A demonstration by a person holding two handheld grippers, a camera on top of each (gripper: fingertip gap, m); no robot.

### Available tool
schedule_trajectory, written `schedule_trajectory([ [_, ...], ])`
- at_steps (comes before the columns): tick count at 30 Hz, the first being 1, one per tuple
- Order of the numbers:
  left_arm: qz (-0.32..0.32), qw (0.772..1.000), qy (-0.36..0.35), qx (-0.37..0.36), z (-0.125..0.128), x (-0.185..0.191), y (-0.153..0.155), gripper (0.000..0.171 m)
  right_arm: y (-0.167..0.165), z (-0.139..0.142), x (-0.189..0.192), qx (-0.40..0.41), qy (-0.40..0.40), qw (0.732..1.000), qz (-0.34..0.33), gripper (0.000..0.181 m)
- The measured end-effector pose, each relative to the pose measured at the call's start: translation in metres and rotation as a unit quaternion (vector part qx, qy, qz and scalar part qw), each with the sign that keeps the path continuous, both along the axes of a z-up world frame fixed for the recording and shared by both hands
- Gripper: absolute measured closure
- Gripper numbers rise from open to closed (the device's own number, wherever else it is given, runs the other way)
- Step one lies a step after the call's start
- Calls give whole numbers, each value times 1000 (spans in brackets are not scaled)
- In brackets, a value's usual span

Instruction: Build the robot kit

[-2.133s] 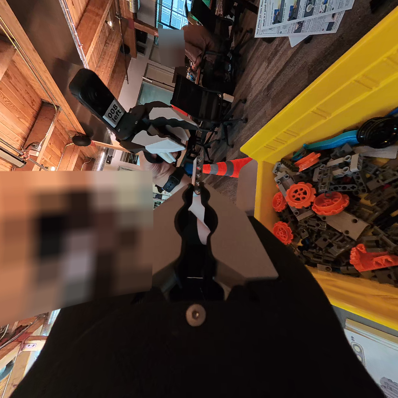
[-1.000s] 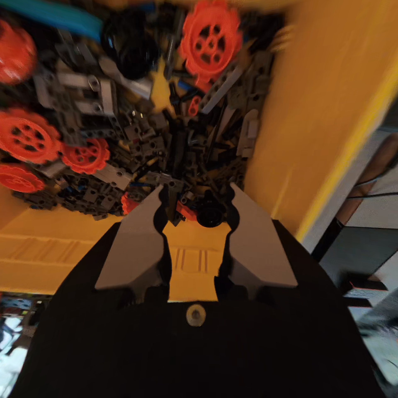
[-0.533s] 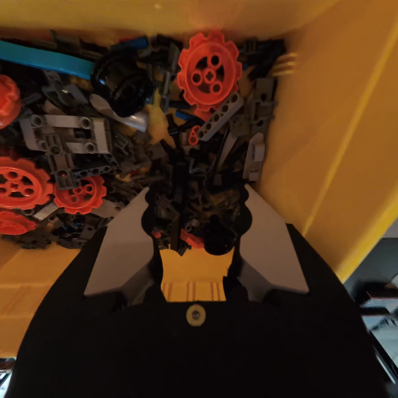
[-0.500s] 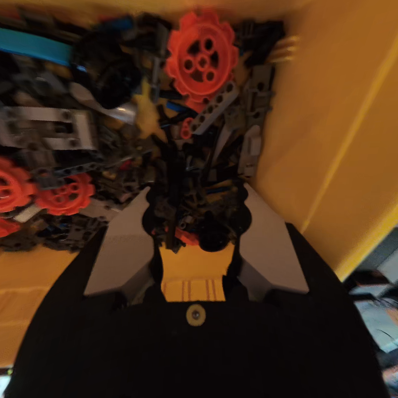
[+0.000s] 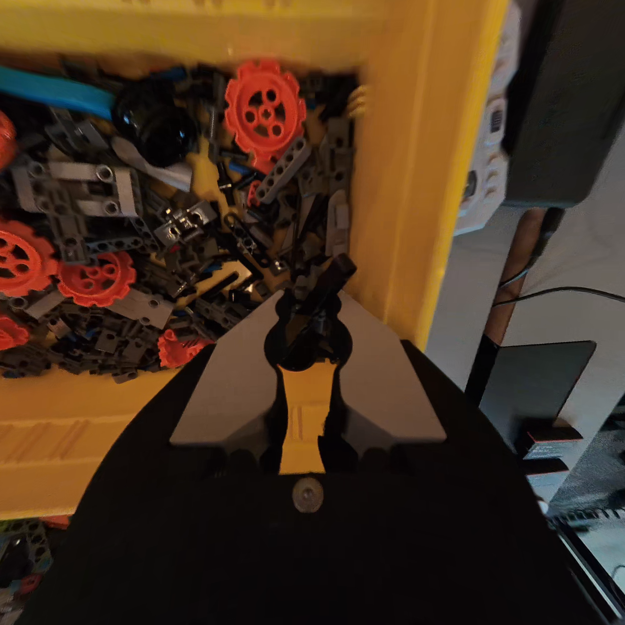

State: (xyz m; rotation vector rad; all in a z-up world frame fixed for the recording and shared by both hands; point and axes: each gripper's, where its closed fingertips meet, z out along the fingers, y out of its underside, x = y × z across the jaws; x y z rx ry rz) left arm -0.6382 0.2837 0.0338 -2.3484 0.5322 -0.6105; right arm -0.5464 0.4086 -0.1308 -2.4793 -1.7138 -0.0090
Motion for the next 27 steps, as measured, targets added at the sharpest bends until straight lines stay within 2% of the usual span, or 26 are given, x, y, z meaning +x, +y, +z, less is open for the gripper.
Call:
schedule_trajectory([
  [3, 0, 1000, 2, -3, -1, 0, 0, 145, -3, 3, 10, -21, -35, 999, -16, 158],
  [4, -1, 1000, 3, -4, -2, 0, 0, 145, -5, 2, 6, -24, -34, 999, -13, 149],
  [5, -1, 1000, 2, -4, -2, 1, 0, 145, -4, 3, -2, -15, -17, 1000, -6, 148],
  [8, -1, 1000, 4, -4, -2, 2, 0, 145, 8, 2, -35, 22, 48, 999, 14, 164],
  [10, -3, 1000, 7, -5, -3, 3, 0, 145, 19, -4, -42, 39, 49, 998, 1, 171],
  [13, -7, 1000, 8, -4, -3, 4, -1, 145, 26, -13, -44, 52, 32, 998, -8, 170],
  [21, -7, 1000, 6, -6, -3, 4, -1, 146, 16, -24, -39, 56, -3, 998, 10, 175],
  [24, -9, 1000, 9, -4, -3, 5, -2, 146, 15, -25, -42, 43, 16, 999, -9, 177],
  [27, -10, 1000, 11, -5, -3, 6, -3, 145, 15, -26, -39, 37, 18, 999, -17, 170],
])
